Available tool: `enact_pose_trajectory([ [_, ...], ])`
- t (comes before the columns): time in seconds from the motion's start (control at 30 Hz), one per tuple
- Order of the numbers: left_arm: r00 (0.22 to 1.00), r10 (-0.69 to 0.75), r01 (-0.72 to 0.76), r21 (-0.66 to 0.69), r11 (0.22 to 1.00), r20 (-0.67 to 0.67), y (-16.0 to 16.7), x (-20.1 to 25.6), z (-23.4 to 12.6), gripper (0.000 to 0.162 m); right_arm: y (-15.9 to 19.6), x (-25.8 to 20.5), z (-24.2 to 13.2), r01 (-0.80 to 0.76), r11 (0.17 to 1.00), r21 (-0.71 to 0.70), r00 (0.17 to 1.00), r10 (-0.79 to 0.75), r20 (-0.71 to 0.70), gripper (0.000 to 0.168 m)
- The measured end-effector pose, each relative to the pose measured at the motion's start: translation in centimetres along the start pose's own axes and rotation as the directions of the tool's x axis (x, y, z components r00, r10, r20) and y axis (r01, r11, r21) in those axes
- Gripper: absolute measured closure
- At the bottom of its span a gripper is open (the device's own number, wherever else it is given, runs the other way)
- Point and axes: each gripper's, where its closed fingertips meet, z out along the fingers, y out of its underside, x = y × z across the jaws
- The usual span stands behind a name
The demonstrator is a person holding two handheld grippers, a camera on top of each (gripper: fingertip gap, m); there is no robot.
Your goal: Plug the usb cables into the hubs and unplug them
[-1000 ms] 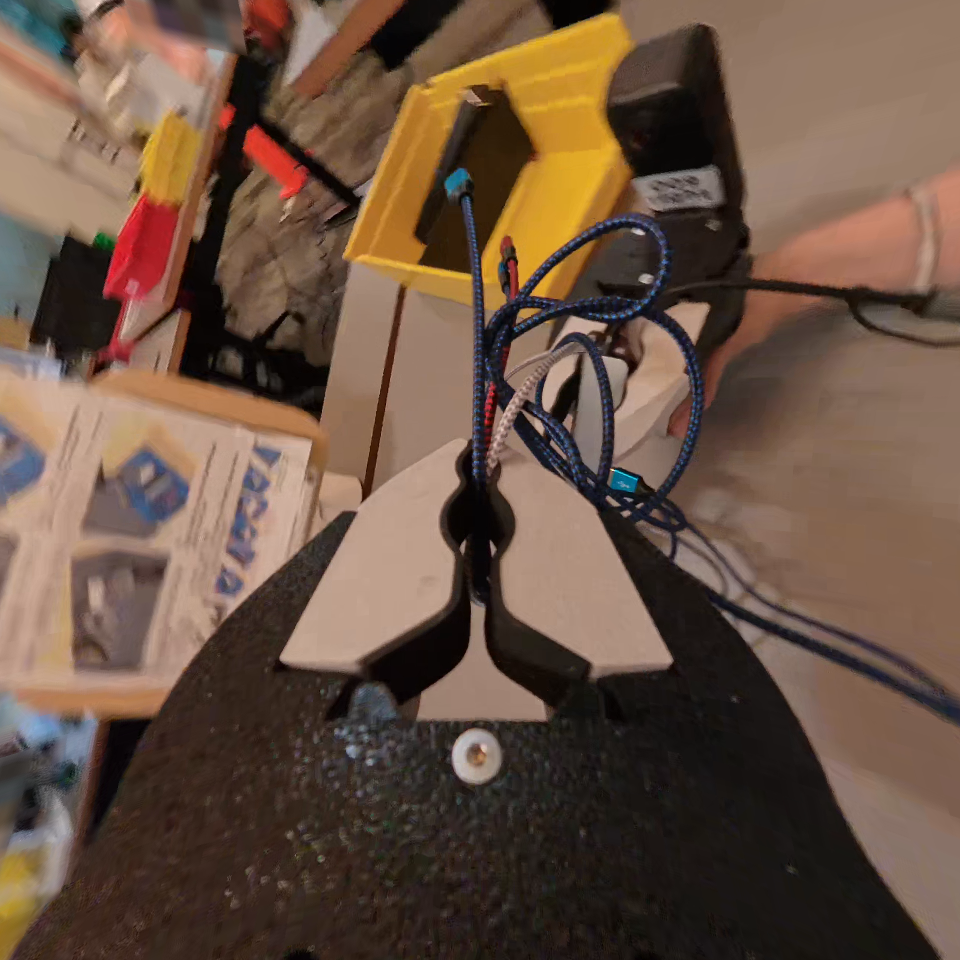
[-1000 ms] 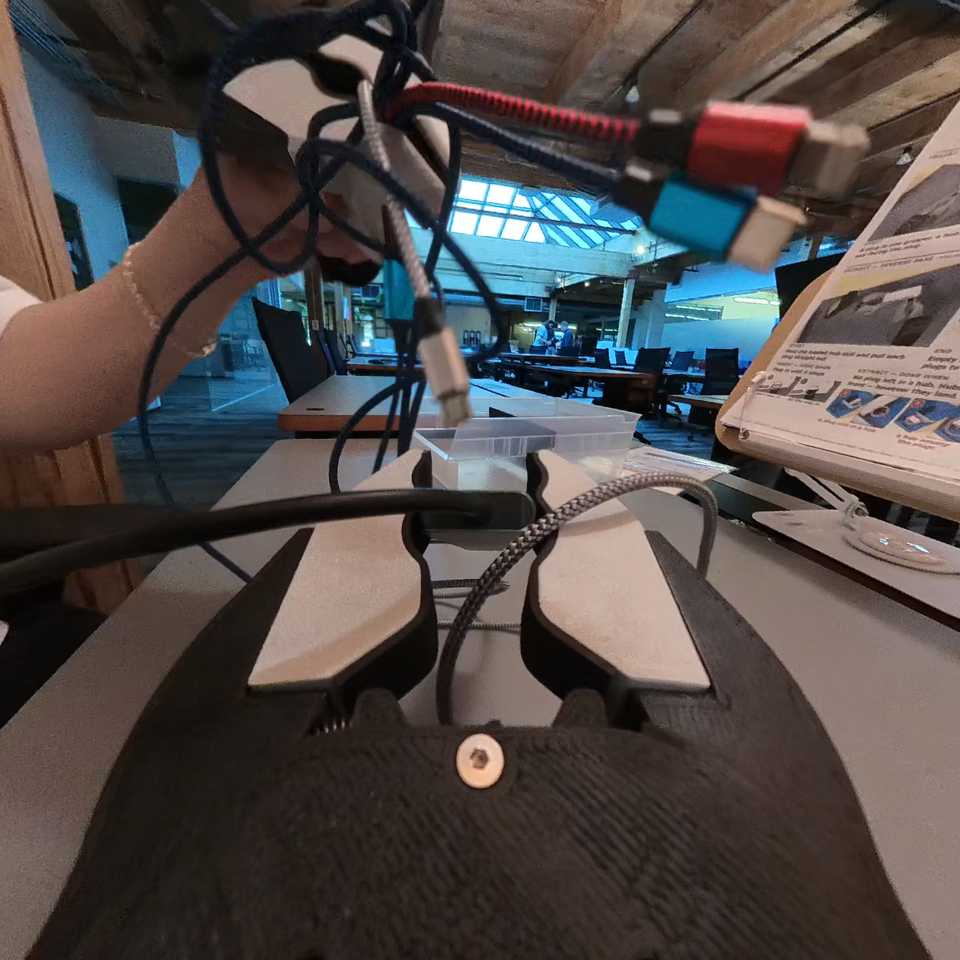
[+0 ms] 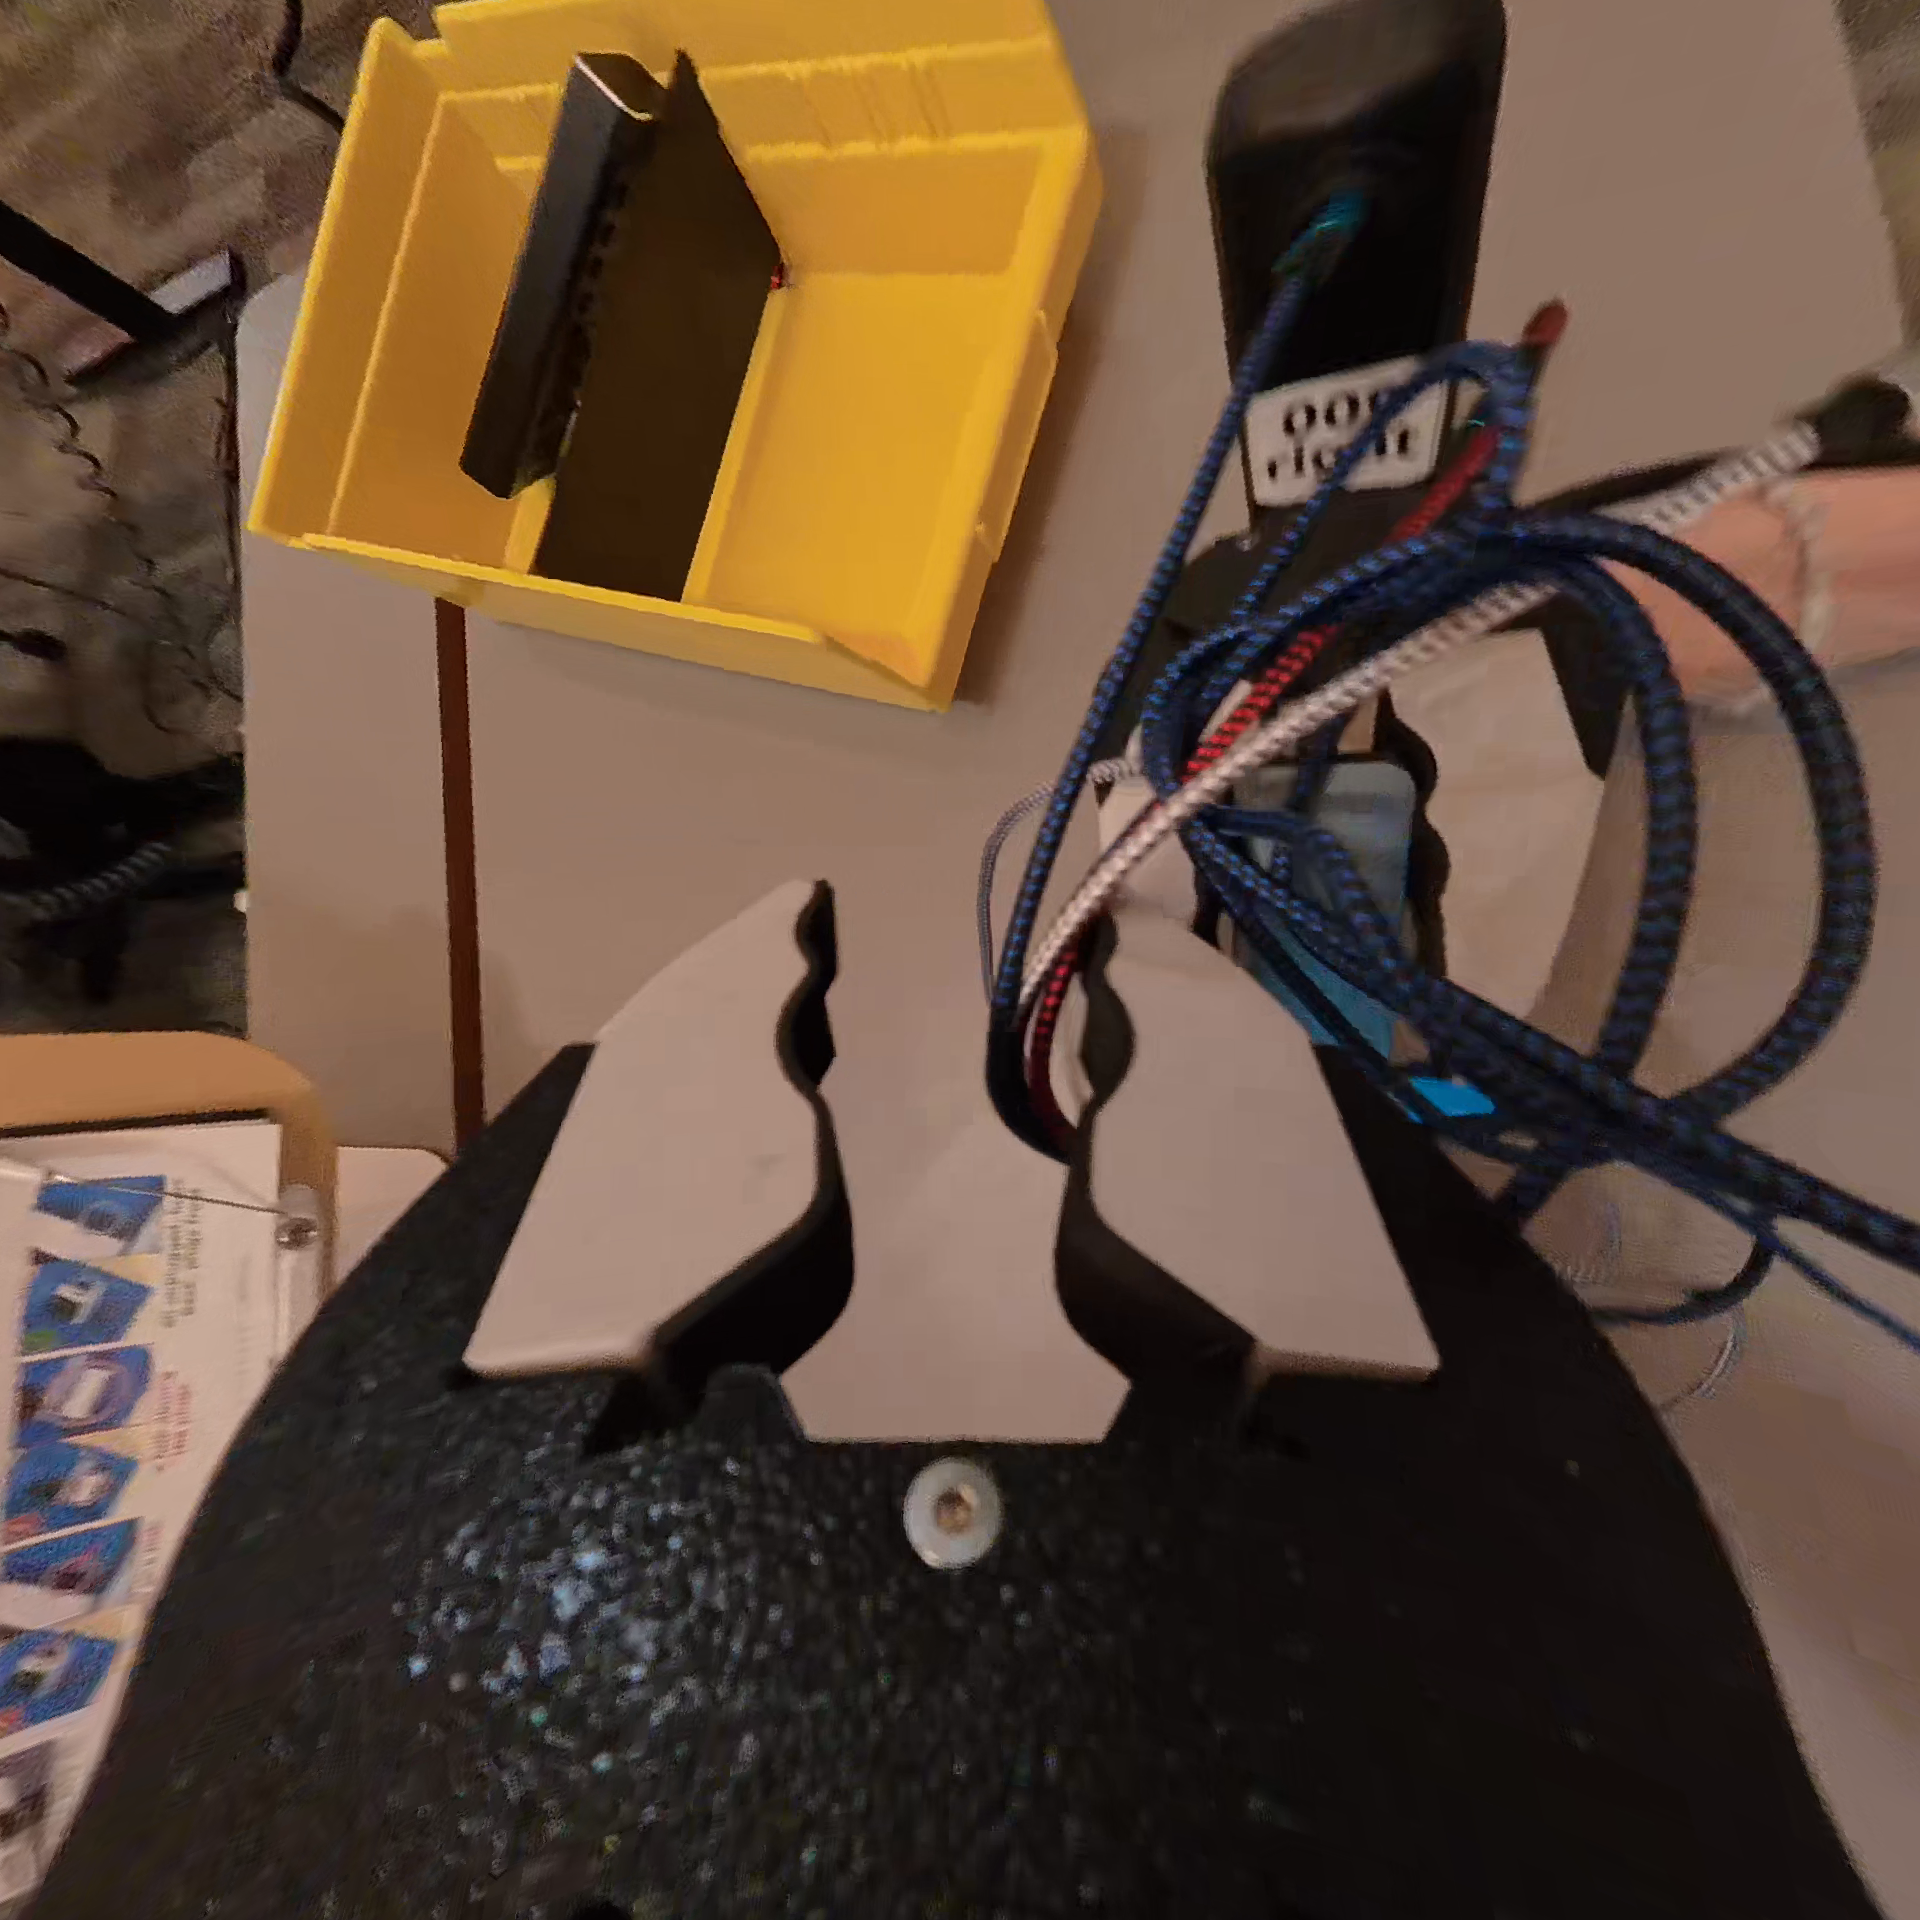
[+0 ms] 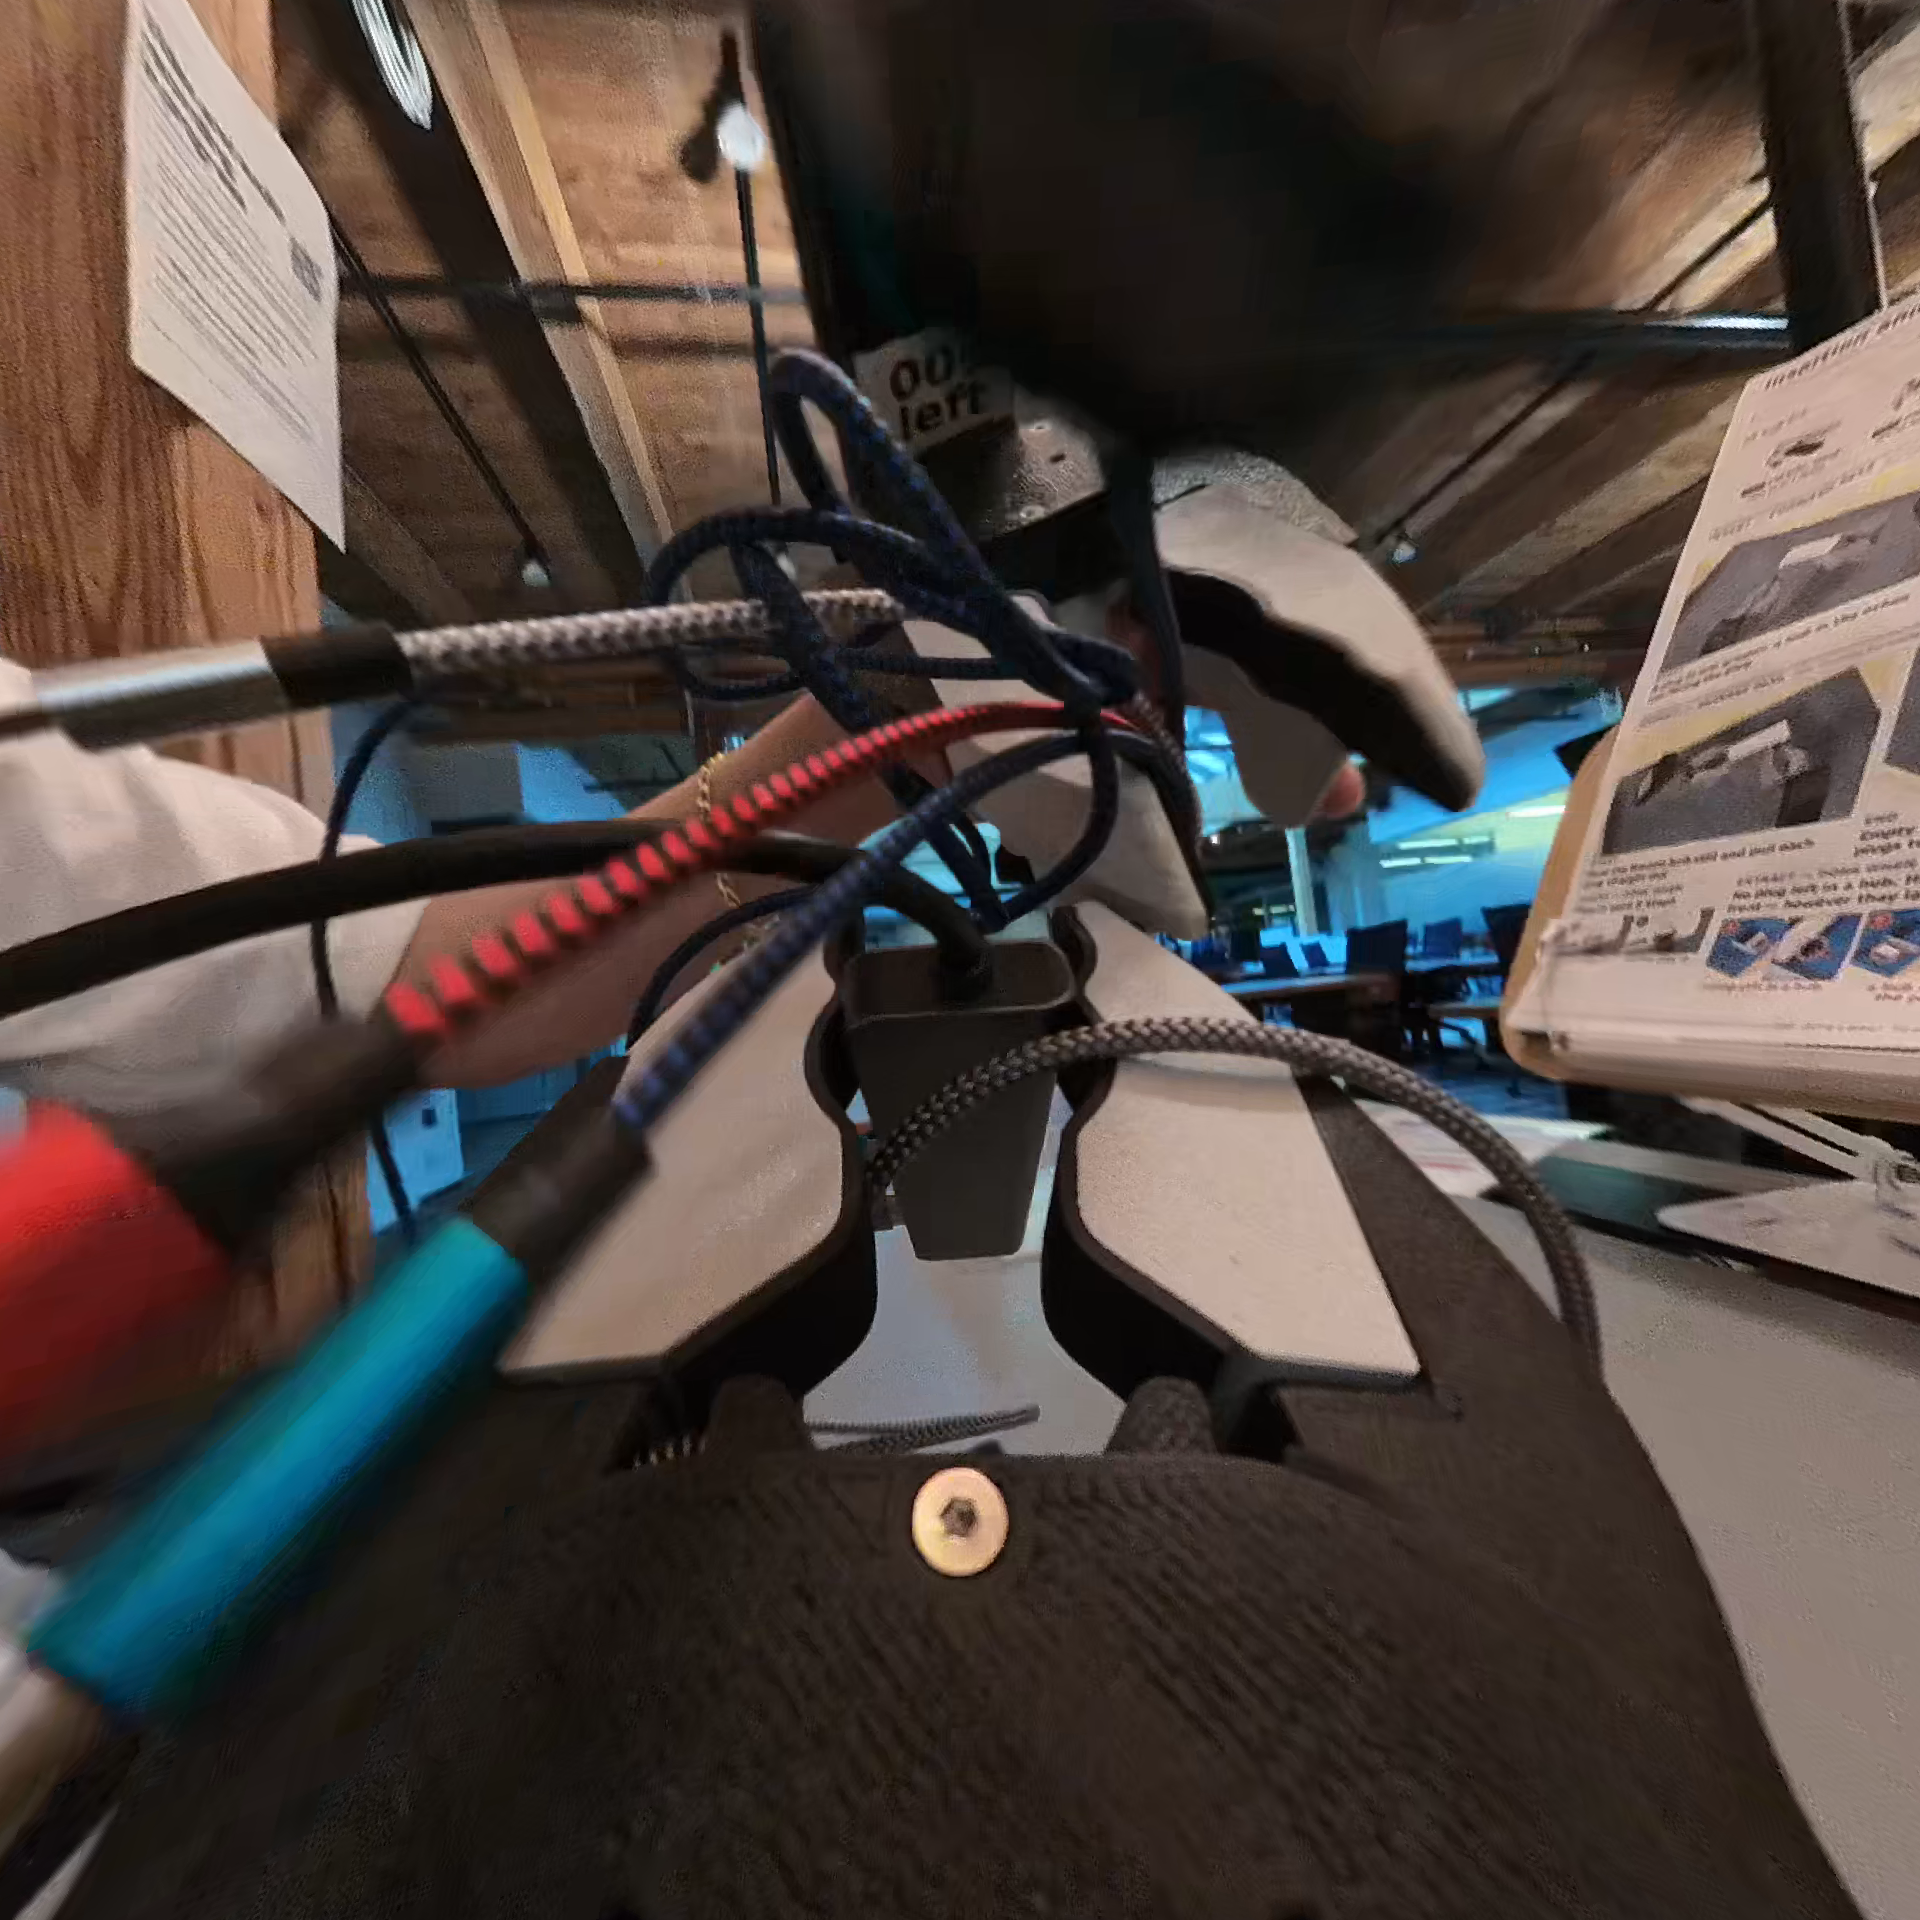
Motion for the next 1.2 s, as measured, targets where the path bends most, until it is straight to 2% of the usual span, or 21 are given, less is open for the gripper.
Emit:
enact_pose_trajectory([
  [0.1, 0.995, -0.08, 0.08, -0.006, 0.997, -0.064, -0.8, -0.1, -0.8, 0.102, -0.8, 0.2, 0.0, -0.007, 0.998, 0.054, 1.0, 0.009, -0.025, 0.132],
  [0.17, 0.999, 0.017, -0.023, -0.116, 0.993, -0.049, -0.2, -0.4, -1.9, 0.09, -1.0, 0.3, 0.0, 0.001, 0.998, 0.066, 0.999, 0.002, -0.035, 0.133],
  [0.2, 0.996, 0.07, -0.077, -0.168, 0.983, -0.05, 0.1, -0.3, -2.5, 0.091, -1.2, 0.2, -0.1, 0.006, 0.997, 0.08, 0.999, -0.003, -0.036, 0.127],
  [0.23, 0.992, 0.084, -0.101, -0.211, 0.972, -0.089, 0.3, 0.4, -3.0, 0.091, -1.5, 0.2, -0.1, -0.003, 0.995, 0.1, 1.0, 0.006, -0.031, 0.133],
  [0.3, 0.974, 0.016, -0.082, -0.284, 0.955, -0.226, 0.6, 2.2, -4.1, 0.091, -2.3, 0.3, -0.3, -0.028, 0.989, 0.149, 0.999, 0.032, -0.026, 0.133],
  [0.37, 0.952, -0.068, -0.043, -0.347, 0.937, -0.3, 1.1, 2.8, -4.9, 0.087, -2.8, 0.3, -0.4, -0.04, 0.983, 0.177, 0.999, 0.046, -0.025, 0.133],
  [0.43, 0.92, -0.151, 0.025, -0.332, 0.943, -0.362, 0.9, 3.1, -5.2, 0.082, -3.1, 0.3, -0.4, -0.056, 0.979, 0.194, 0.998, 0.06, -0.017, 0.133],
  [0.47, 0.88, -0.207, 0.085, -0.287, 0.954, -0.427, 0.1, 3.5, -5.3, 0.082, -3.0, 0.1, -0.3, -0.063, 0.98, 0.191, 0.998, 0.065, -0.006, 0.133],
  [0.53, 0.731, -0.304, 0.248, -0.177, 0.953, -0.611, -2.3, 4.7, -6.1, 0.086, -2.7, -0.2, 0.0, -0.06, 0.983, 0.171, 0.998, 0.059, 0.008, 0.133],
  [0.57, 0.662, -0.335, 0.335, -0.136, 0.932, -0.671, -3.4, 4.6, -6.4, 0.092, -2.5, -0.4, 0.2, -0.056, 0.985, 0.16, 0.998, 0.054, 0.013, 0.133],
  [0.6, 0.624, -0.361, 0.403, -0.11, 0.909, -0.693, -4.0, 4.0, -6.3, 0.095, -2.4, -0.6, 0.4, -0.055, 0.987, 0.153, 0.998, 0.053, 0.019, 0.133],
  [0.67, 0.669, -0.414, 0.492, -0.05, 0.869, -0.617, -4.0, 1.5, -4.9, 0.092, -2.4, -0.9, 0.6, -0.07, 0.984, 0.162, 0.997, 0.066, 0.025, 0.133],
  [0.7, 0.708, -0.431, 0.524, 0.006, 0.852, -0.56, -3.8, 0.1, -4.3, 0.083, -2.6, -0.9, 0.5, -0.079, 0.981, 0.175, 0.997, 0.076, 0.023, 0.133],
  [0.73, 0.735, -0.433, 0.549, 0.083, 0.832, -0.521, -4.0, -1.0, -4.3, 0.085, -2.7, -0.7, 0.4, -0.088, 0.978, 0.187, 0.996, 0.086, 0.018, 0.133],
  [0.77, 0.754, -0.438, 0.572, 0.161, 0.804, -0.49, -4.1, -2.1, -4.6, 0.089, -2.8, -0.6, 0.3, -0.094, 0.976, 0.195, 0.996, 0.093, 0.014, 0.133],
  [0.83, 0.774, -0.442, 0.601, 0.306, 0.738, -0.454, -4.1, -3.2, -6.2, 0.085, -3.1, -0.2, -0.1, -0.099, 0.972, 0.212, 0.995, 0.101, 0.0, 0.133],
  [0.93, 0.823, -0.489, 0.567, 0.461, 0.682, -0.289, -1.4, -4.0, -8.6, 0.084, -3.8, 0.8, -0.8, -0.088, 0.967, 0.238, 0.994, 0.102, -0.048, 0.133],
  [1.0, 0.834, -0.523, 0.529, 0.523, 0.668, -0.174, 1.3, -3.0, -9.4, 0.077, -4.6, 1.5, -1.2, -0.078, 0.961, 0.264, 0.992, 0.102, -0.079, 0.133],
  [1.1, 0.828, -0.556, 0.512, 0.503, 0.697, -0.071, 5.8, 0.8, -8.5, 0.074, -6.2, 2.1, -1.6, -0.048, 0.955, 0.291, 0.988, 0.088, -0.126, 0.133],
  [1.2, 0.793, -0.604, 0.563, 0.476, 0.675, -0.082, 9.3, 5.5, -6.9, 0.069, -8.1, 2.0, -1.7, -0.011, 0.954, 0.299, 0.983, 0.065, -0.171, 0.132],
])
